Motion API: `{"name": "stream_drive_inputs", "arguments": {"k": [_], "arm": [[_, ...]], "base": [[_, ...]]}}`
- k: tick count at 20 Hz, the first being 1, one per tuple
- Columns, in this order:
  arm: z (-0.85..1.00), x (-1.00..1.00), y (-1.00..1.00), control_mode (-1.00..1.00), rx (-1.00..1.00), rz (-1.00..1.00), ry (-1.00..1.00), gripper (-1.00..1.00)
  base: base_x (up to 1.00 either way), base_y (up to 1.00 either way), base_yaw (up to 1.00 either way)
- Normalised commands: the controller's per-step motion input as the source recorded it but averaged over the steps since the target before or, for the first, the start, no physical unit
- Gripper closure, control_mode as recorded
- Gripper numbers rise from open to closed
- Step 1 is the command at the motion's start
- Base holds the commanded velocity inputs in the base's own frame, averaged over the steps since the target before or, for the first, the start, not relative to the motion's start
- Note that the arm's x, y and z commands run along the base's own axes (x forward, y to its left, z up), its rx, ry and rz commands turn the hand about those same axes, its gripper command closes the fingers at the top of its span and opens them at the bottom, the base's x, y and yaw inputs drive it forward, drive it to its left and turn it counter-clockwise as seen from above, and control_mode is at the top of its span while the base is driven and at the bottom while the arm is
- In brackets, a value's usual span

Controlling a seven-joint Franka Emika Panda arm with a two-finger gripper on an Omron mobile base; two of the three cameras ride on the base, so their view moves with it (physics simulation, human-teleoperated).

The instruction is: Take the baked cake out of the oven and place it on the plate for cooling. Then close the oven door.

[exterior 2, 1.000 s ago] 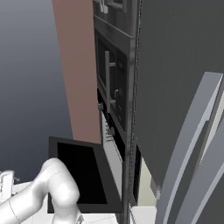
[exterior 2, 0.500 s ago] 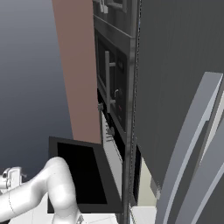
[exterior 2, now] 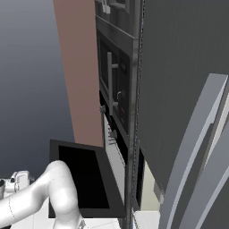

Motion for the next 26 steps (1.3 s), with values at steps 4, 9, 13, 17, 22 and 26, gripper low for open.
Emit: {"name": "stream_drive_inputs", "arguments": {"k": [4, 9, 13, 17, 22, 26], "arm": [[-0.6, 0.4, 0.0, -1.0, -0.13, -0.08, -0.29, -1.0], [-0.63, 0.33, 0.0, -1.0, -0.14, -0.07, -0.32, -1.0], [-0.55, 0.29, 0.0, -1.0, -0.14, -0.09, -0.23, -1.0], [-0.47, 0.17, 0.15, -1.0, -0.15, -0.1, -0.16, -1.0], [-0.45, 0.09, 0.33, -1.0, -0.17, -0.11, -0.13, -1.0], [-0.41, 0.01, 0.6, -1.0, -0.17, -0.1, -0.13, -1.0]], "base": [[0.0, 0.0, 0.0], [0.0, 0.0, 0.0], [0.0, 0.0, 0.0], [0.0, 0.0, 0.0], [0.0, 0.0, 0.0], [0.0, 0.0, 0.0]]}}
